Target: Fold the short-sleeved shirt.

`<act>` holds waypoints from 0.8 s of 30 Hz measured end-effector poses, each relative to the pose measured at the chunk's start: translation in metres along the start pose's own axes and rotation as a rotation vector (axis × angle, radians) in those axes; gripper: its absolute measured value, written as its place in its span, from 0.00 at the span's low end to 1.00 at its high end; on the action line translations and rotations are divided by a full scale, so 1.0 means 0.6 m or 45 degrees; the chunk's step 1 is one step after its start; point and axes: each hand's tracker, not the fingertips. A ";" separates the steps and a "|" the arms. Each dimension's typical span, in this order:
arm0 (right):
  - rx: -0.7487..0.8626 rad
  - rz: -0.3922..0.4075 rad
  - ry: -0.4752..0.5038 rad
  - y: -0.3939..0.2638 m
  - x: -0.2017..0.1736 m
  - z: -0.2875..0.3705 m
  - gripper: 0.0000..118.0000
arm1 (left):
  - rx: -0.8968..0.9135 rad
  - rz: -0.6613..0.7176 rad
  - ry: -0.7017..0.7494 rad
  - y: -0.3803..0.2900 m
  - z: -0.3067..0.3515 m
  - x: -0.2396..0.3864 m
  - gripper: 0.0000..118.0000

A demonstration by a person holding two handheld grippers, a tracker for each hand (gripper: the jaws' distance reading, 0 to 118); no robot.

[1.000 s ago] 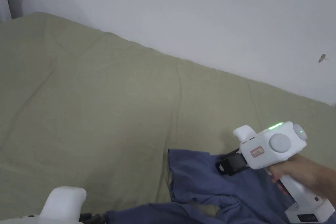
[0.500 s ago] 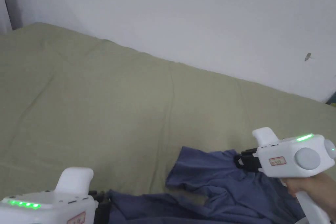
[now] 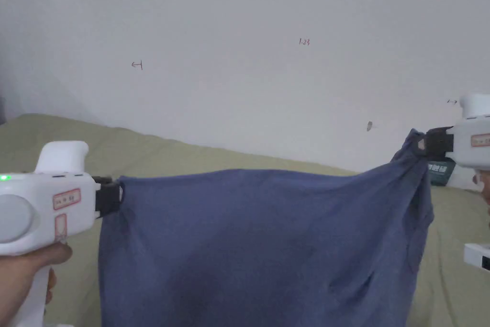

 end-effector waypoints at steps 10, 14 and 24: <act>0.386 -0.087 -0.013 0.219 0.032 0.169 0.05 | 0.305 -0.004 -0.049 0.311 0.062 0.054 0.04; 0.541 -0.048 -0.057 0.296 0.017 0.205 0.05 | 0.422 -0.018 -0.046 0.420 0.076 0.088 0.04; 0.685 -0.123 -0.098 0.380 0.049 0.188 0.05 | 0.534 -0.014 0.005 0.547 0.001 0.100 0.04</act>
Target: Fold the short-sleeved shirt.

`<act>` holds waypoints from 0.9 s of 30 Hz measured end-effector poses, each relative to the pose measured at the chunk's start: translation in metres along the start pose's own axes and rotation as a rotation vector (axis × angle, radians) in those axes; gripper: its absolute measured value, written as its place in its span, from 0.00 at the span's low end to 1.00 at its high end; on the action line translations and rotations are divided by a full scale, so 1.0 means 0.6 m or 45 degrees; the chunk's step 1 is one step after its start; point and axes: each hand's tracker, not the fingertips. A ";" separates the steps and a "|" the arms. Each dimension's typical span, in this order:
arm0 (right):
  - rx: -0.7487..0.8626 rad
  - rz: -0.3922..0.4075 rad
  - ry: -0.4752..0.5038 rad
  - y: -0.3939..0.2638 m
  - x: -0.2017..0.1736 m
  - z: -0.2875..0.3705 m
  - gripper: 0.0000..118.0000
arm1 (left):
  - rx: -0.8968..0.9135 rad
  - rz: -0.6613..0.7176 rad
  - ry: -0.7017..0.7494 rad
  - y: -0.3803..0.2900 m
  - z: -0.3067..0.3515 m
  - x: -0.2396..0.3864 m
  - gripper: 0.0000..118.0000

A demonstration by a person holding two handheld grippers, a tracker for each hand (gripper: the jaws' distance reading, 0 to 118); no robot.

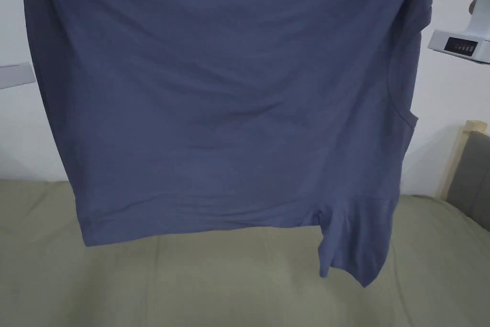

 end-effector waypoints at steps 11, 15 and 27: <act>-0.219 -0.072 -0.032 -0.295 0.014 -0.039 0.05 | -0.257 0.139 -0.049 -0.287 -0.060 -0.029 0.04; -0.293 -0.093 -0.068 -0.423 0.021 -0.013 0.05 | -0.283 0.171 -0.006 -0.428 -0.064 -0.052 0.04; -0.478 -0.055 -0.034 -0.494 0.057 0.246 0.05 | -0.458 0.215 -0.100 -0.519 0.194 -0.071 0.04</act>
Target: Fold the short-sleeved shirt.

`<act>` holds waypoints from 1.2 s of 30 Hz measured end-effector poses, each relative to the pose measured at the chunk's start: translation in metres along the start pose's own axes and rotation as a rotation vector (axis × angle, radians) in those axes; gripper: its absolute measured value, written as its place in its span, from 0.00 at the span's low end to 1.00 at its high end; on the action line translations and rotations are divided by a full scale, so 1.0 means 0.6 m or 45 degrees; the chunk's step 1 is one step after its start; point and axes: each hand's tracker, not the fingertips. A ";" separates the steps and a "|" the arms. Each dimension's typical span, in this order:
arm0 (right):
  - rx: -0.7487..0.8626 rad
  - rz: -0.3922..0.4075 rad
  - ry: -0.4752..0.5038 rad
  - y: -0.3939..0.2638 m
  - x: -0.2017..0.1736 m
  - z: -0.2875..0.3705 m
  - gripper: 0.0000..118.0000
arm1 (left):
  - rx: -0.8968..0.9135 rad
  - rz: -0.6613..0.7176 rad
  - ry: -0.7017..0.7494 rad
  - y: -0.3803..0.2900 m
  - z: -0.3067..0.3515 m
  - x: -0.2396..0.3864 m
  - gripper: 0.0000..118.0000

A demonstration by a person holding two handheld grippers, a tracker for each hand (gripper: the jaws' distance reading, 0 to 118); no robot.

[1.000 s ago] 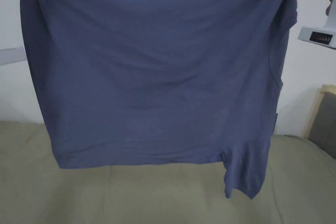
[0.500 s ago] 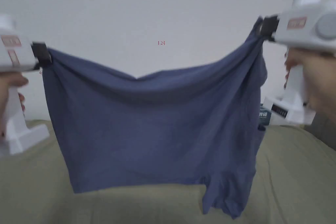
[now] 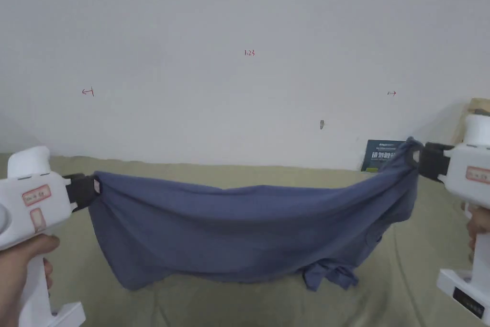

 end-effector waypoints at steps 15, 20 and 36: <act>-0.792 -0.055 -0.182 -0.548 0.044 0.218 0.05 | -0.763 0.017 0.192 -0.441 0.243 -0.115 0.04; -0.806 -0.019 -0.286 -0.609 0.041 0.225 0.75 | -0.787 0.009 0.203 -0.464 0.227 -0.135 0.54; -0.023 0.174 -0.239 -0.512 -0.129 0.548 0.03 | 0.152 -0.579 0.239 -0.476 0.542 0.106 0.00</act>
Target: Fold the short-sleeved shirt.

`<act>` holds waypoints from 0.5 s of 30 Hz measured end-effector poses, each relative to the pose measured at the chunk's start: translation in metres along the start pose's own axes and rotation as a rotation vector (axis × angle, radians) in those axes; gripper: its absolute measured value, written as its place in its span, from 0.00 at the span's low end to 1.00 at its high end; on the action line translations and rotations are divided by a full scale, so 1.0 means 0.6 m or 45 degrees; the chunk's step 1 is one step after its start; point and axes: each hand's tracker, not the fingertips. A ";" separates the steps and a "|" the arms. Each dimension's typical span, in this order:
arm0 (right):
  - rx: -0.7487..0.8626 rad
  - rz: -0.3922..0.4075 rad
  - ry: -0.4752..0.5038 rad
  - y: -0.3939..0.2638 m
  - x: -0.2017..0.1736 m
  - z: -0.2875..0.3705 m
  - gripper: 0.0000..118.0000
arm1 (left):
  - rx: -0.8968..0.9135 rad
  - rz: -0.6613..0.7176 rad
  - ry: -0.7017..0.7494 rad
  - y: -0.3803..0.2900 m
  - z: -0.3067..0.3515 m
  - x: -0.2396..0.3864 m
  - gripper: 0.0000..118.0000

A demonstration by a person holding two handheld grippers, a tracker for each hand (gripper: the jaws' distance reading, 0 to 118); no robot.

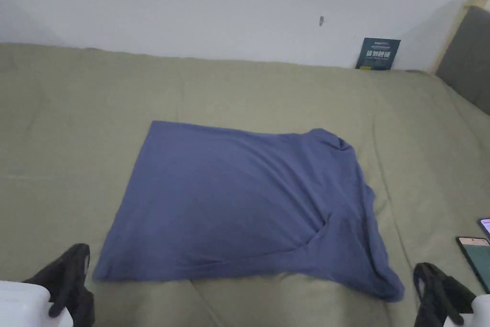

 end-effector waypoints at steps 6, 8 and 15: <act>-0.035 0.013 0.064 -0.025 0.000 0.008 0.03 | -0.116 -0.055 -0.056 -0.023 0.006 -0.011 0.00; -0.054 0.005 0.065 -0.025 0.001 0.004 0.03 | -0.276 -0.074 -0.045 -0.030 -0.026 -0.027 0.00; -0.128 0.001 0.060 -0.016 -0.004 -0.030 0.03 | -0.681 0.021 -0.128 -0.094 -0.172 -0.107 0.25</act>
